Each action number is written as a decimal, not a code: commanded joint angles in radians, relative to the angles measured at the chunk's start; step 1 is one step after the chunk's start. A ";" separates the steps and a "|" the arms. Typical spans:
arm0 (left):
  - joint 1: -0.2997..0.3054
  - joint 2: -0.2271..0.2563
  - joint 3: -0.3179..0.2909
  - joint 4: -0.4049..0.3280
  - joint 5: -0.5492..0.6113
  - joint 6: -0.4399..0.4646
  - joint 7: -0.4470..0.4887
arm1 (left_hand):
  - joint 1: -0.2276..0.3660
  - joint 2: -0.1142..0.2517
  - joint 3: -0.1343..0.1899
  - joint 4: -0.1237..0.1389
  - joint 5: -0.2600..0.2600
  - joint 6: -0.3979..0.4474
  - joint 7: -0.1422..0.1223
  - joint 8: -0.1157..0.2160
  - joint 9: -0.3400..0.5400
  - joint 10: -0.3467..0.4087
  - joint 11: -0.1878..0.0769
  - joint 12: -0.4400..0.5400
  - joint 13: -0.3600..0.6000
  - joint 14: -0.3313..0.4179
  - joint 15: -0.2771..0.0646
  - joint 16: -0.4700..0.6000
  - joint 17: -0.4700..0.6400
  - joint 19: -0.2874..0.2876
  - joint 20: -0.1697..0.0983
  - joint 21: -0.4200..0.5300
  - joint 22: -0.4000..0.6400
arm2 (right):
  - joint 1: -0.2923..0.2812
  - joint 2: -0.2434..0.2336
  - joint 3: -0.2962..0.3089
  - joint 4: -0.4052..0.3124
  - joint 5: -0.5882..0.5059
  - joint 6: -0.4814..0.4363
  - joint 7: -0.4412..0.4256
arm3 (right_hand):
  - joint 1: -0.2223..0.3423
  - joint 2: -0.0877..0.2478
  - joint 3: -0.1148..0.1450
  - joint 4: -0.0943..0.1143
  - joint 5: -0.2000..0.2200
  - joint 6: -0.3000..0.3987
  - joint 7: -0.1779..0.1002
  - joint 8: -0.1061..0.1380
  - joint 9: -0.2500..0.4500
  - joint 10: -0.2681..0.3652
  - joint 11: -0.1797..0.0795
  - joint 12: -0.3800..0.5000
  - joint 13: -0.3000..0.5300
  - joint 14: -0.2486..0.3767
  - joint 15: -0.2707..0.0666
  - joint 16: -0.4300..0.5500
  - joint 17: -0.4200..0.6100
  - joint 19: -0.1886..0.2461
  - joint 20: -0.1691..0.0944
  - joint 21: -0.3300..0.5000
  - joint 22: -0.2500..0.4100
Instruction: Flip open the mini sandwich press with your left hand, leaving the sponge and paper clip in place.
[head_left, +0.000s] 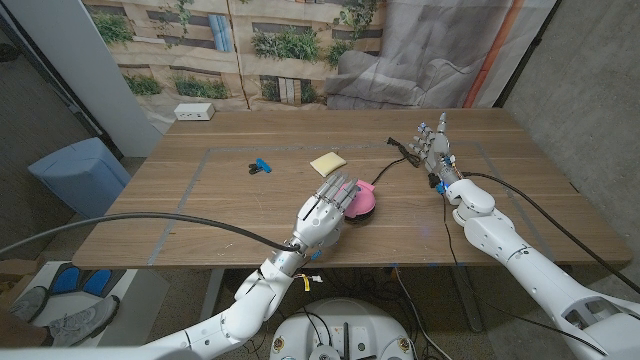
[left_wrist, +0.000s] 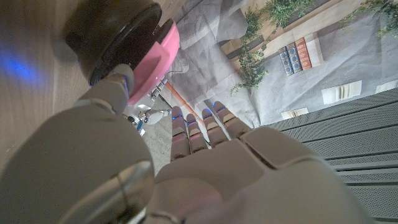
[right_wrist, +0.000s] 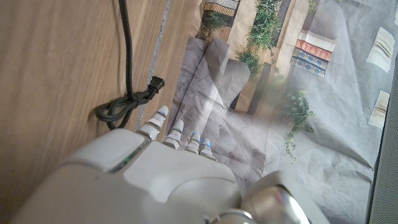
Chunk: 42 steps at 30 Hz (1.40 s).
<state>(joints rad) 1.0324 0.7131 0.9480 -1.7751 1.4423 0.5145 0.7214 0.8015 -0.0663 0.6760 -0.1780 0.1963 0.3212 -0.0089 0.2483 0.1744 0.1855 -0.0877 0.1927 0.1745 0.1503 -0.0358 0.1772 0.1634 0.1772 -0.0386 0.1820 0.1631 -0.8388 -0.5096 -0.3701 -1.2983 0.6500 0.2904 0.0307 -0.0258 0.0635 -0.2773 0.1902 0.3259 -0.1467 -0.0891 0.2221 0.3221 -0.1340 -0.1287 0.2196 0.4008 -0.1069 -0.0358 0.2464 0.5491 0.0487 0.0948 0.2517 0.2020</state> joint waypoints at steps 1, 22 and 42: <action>-0.004 0.000 -0.013 -0.018 0.012 -0.011 -0.012 | 0.017 0.003 -0.007 -0.002 0.004 0.020 -0.008 0.006 0.004 0.012 0.002 -0.002 0.001 0.009 -0.027 0.001 0.002 0.010 -0.058 0.003 0.002 | 0.000 0.000 0.000 0.000 0.000 0.000 0.000 | 0.003 0.090 -0.005 -0.001 0.006 -0.007 0.001 0.004 0.006 -0.007 0.004 0.006 0.005 -0.009 -0.019 0.003 0.004 0.003 0.008 0.005 0.004; -0.036 0.007 -0.030 -0.038 0.036 -0.054 -0.008 | 0.026 0.008 -0.020 -0.001 0.004 0.025 -0.015 0.001 0.004 0.013 0.001 -0.004 0.001 0.012 -0.026 0.000 0.002 0.014 -0.057 0.003 0.001 | 0.000 0.000 0.000 0.000 0.000 0.000 0.000 | 0.003 0.090 -0.005 -0.001 0.005 -0.007 0.001 0.004 0.006 -0.007 0.005 0.006 0.005 -0.009 -0.020 0.003 0.004 0.002 0.009 0.004 0.004; -0.088 -0.014 -0.029 -0.013 0.034 -0.084 0.018 | 0.033 0.013 -0.034 0.000 0.004 0.035 -0.021 -0.001 0.005 0.017 -0.004 -0.005 0.001 0.016 -0.028 0.000 0.002 0.015 -0.058 0.002 0.001 | 0.000 0.000 0.000 0.000 0.000 0.000 0.000 | 0.003 0.090 -0.005 -0.001 0.006 -0.006 0.002 0.004 0.006 -0.006 0.005 0.006 0.005 -0.009 -0.019 0.003 0.004 0.002 0.009 0.004 0.004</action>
<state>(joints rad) 0.9720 0.7069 0.9188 -1.7988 1.4758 0.4468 0.7309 0.8225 -0.0532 0.6435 -0.1781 0.1964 0.3470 -0.0285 0.2483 0.1744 0.1963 -0.0876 0.1910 0.1745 0.1610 -0.0359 0.1772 0.1634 0.1857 -0.0407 0.1819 0.1631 -0.8385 -0.5096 -0.3701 -1.2988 0.6500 0.2904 0.0308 -0.0258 0.0635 -0.2773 0.1903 0.3260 -0.1467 -0.0890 0.2221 0.3221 -0.1339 -0.1287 0.2196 0.4008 -0.1069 -0.0358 0.2465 0.5491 0.0487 0.0948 0.2517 0.2019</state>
